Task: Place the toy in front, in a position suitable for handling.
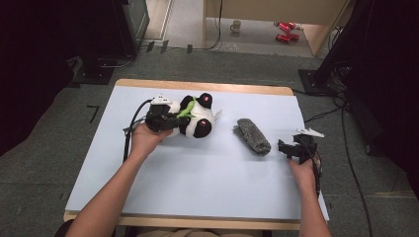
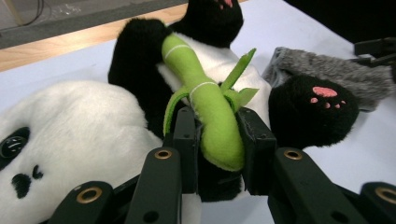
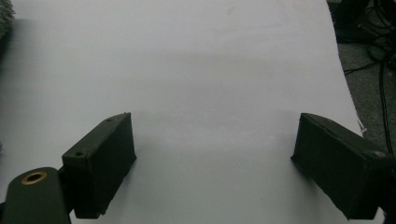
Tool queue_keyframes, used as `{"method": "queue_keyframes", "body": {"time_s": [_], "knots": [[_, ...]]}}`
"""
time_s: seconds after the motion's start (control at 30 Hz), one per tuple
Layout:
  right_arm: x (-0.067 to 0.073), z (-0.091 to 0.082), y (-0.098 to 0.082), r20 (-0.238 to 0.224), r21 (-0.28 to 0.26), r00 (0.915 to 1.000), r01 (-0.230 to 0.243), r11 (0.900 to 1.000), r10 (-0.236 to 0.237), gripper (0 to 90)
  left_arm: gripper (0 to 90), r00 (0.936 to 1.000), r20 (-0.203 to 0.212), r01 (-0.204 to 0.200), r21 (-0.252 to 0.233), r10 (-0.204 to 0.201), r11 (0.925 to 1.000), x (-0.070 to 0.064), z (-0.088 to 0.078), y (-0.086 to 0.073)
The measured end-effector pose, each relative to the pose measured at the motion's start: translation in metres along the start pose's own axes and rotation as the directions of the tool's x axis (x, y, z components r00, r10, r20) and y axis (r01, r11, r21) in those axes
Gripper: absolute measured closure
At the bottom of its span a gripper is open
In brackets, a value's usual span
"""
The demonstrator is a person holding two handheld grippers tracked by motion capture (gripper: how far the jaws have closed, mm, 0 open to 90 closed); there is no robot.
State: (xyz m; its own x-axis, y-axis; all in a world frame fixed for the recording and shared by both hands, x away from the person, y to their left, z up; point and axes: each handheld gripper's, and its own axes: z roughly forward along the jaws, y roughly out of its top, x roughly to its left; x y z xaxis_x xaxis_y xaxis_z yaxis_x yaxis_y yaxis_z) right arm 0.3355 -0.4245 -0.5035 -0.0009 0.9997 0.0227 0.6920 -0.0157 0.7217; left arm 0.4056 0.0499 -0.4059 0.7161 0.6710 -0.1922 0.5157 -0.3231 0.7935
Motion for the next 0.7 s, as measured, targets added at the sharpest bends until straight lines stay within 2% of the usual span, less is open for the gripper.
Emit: {"method": "queue_keyframes", "body": {"time_s": [0.1, 0.27, 0.4, 0.53, 0.67, 0.7], "knots": [[0.0, 0.0, 0.0, 0.0, 0.0, 1.0, 0.0, 1.0, 0.0, 11.8, 73.4, 1.0, 0.002, 0.002, 0.001, -0.002, 1.0, -0.005, -0.006, 0.0], [0.0, 0.001, 0.0, -0.003, 0.001, 1.0, 0.004, 1.0, -0.004, 11.5, 74.6, 0.9985, 0.039, 0.037, -0.007, -0.037, 0.9993, -0.019, -0.018, -0.004], [-0.001, 0.002, 0.003, -0.008, 0.008, 0.9999, 0.013, 1.0, -0.012, 10.6, 75.3, 0.9974, 0.061, 0.039, 0.003, -0.039, 0.9992, -0.033, -0.023, -0.008], [-0.001, 0.005, 0.005, -0.006, 0.006, 1.0, 0.006, 1.0, -0.006, 10.6, 75.9, 0.993, 0.09, 0.076, 0.012, -0.077, 0.997, -0.046, -0.026, -0.013], [-0.001, 0.007, 0.007, -0.004, -0.005, 1.0, 0.0, 1.0, 0.0, 13.6, 76.3, 0.9914, 0.086, 0.098, 0.015, -0.099, 0.9951, -0.064, -0.03, -0.021], [-0.001, 0.007, 0.007, -0.004, -0.005, 1.0, 0.0, 1.0, 0.0, 13.6, 76.3, 0.9914, 0.086, 0.098, 0.015, -0.099, 0.9951, -0.064, -0.03, -0.021]]}}
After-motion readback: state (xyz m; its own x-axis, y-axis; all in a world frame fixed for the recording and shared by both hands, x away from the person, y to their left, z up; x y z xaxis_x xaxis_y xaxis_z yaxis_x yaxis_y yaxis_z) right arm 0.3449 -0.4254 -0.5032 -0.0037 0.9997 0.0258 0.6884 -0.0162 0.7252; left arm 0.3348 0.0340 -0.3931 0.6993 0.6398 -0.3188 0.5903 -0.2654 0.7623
